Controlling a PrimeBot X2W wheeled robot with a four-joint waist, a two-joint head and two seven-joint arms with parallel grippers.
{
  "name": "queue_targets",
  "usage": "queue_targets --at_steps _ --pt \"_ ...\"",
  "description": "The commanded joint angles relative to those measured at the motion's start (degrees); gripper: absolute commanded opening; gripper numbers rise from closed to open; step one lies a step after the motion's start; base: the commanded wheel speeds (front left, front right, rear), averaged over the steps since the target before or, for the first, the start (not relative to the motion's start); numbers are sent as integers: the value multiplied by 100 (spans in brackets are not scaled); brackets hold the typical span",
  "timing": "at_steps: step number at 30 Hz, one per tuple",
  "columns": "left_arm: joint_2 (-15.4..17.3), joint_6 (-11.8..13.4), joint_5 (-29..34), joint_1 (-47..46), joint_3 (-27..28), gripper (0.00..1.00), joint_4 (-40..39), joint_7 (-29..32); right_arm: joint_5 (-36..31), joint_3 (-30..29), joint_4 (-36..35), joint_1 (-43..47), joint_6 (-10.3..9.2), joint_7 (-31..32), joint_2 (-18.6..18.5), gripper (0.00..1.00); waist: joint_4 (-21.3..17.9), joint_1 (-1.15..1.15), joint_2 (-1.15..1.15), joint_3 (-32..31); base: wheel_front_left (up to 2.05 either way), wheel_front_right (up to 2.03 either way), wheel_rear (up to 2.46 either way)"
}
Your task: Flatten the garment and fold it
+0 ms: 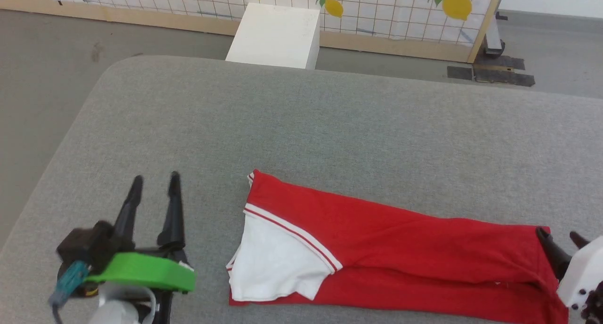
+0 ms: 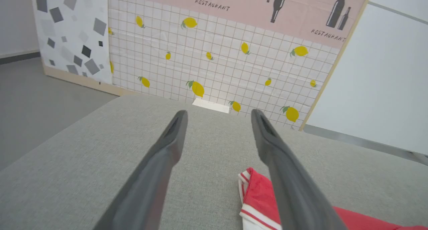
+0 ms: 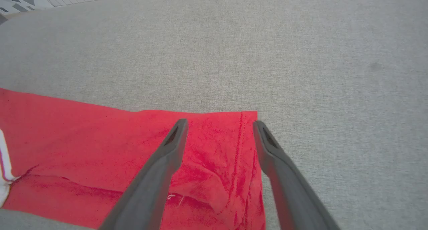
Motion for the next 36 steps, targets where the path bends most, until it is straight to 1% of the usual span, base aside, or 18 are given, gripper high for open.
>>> queue_targets --at_steps 1,4,8,10,15,18,21,22,23,26,30,32,36 --pt "-213 -16 215 233 213 100 -119 -23 -145 -119 52 72 -8 11 159 100 8 0 0 21 0 0 0" --pt "-641 -209 808 602 677 100 -363 -24 -462 -458 212 90 -8 26 565 100 32 0 0 67 0 0 0" --pt "-1012 -527 1505 872 993 100 -540 -24 -767 -733 471 76 -8 22 872 100 69 0 0 162 0 0 0" --pt "-1167 -690 1724 922 1090 100 -560 -24 -875 -857 641 61 -8 -6 971 100 95 0 0 219 0 0 0" --pt "-1396 -1018 2062 906 1249 100 -513 -24 -1121 -1090 1074 11 -8 -90 1106 100 165 0 0 353 0 0 0" --pt "-1487 -1140 2192 851 1307 100 -478 -24 -1150 -1009 1335 13 -8 -75 1151 100 203 0 0 432 0 0 0" --pt "-1538 -1213 2329 803 1328 100 -428 -24 -1016 -745 1513 64 -8 4 1177 100 229 0 0 484 0 0 0" --pt "-1554 -1235 2371 789 1328 100 -408 -24 -962 -605 1557 101 -8 45 1181 36 237 0 0 500 0 0 0" --pt "-1566 -1251 2399 780 1326 100 -392 -24 -926 -509 1573 130 -8 57 1183 0 241 0 0 510 0 0 0" --pt "-1598 -1295 2487 753 1314 100 -345 -25 -853 -316 1567 216 -8 38 1170 0 248 0 0 513 0 0 0" --pt "-1627 -1323 2525 769 1334 100 -295 -25 -920 -372 1442 214 -8 -157 1076 0 206 0 0 422 0 0 0" --pt "-1635 -1335 2530 786 1355 100 -271 -25 -961 -484 1348 184 -8 -258 1016 0 176 0 0 369 0 0 0" --pt "-1648 -1372 2502 805 1419 100 -239 -25 -1047 -1020 1149 8 -8 -408 759 0 93 0 0 261 0 0 0"
